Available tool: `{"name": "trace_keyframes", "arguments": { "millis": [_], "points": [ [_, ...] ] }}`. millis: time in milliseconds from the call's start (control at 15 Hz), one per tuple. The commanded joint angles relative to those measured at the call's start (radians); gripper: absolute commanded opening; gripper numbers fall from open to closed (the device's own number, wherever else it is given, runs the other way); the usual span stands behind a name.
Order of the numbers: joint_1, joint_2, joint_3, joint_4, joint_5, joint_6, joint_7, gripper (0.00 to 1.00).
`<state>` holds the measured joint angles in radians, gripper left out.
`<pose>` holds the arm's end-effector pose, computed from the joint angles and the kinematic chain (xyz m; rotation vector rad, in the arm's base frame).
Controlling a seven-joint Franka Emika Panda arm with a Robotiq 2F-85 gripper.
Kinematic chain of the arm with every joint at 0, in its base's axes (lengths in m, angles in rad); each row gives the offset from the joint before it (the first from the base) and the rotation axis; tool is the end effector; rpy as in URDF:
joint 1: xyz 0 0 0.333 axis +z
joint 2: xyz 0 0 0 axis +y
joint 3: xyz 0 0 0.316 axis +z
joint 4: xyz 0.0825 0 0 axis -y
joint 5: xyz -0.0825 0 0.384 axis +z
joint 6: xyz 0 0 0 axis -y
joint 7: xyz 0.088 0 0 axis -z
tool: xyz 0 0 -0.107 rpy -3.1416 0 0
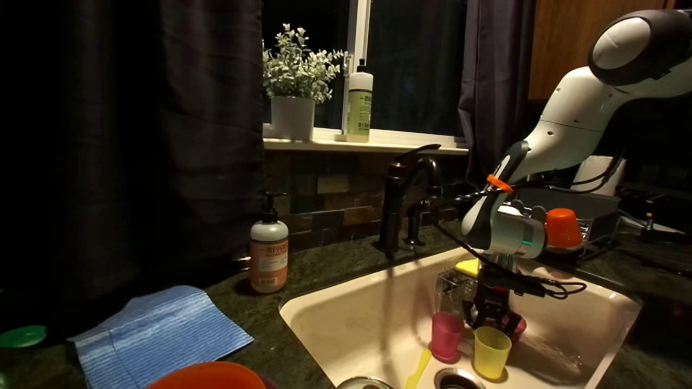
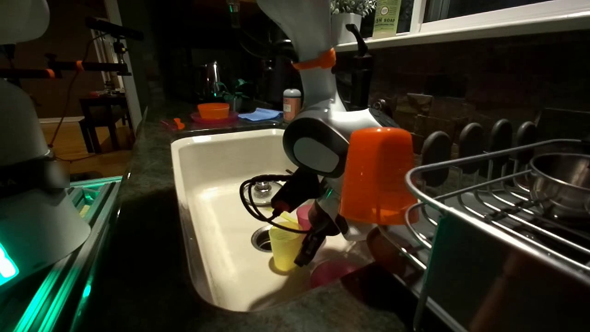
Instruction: Put the yellow cup on the dishrack.
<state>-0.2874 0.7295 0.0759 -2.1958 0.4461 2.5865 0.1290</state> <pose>0.4702 -0.1027 0.0264 -2.6581 1.0808 0.4778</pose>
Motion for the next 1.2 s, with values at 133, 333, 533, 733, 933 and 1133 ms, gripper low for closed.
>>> {"name": "trace_keyframes", "arguments": {
  "millis": [133, 333, 533, 733, 933, 1133],
  "points": [
    [-0.005, 0.018, -0.004, 0.024, 0.033, -0.037, -0.022, 0.48],
    [-0.004, 0.026, -0.005, 0.031, 0.034, -0.05, -0.019, 0.62],
    [-0.007, 0.038, -0.003, 0.049, 0.037, -0.094, -0.02, 0.84],
    [-0.014, 0.056, 0.0, 0.086, 0.05, -0.195, -0.026, 1.0],
    [-0.01, 0.071, -0.01, 0.117, 0.061, -0.268, -0.029, 1.0],
    [-0.005, 0.087, -0.021, 0.141, 0.066, -0.318, -0.031, 0.98]
  ]
}}
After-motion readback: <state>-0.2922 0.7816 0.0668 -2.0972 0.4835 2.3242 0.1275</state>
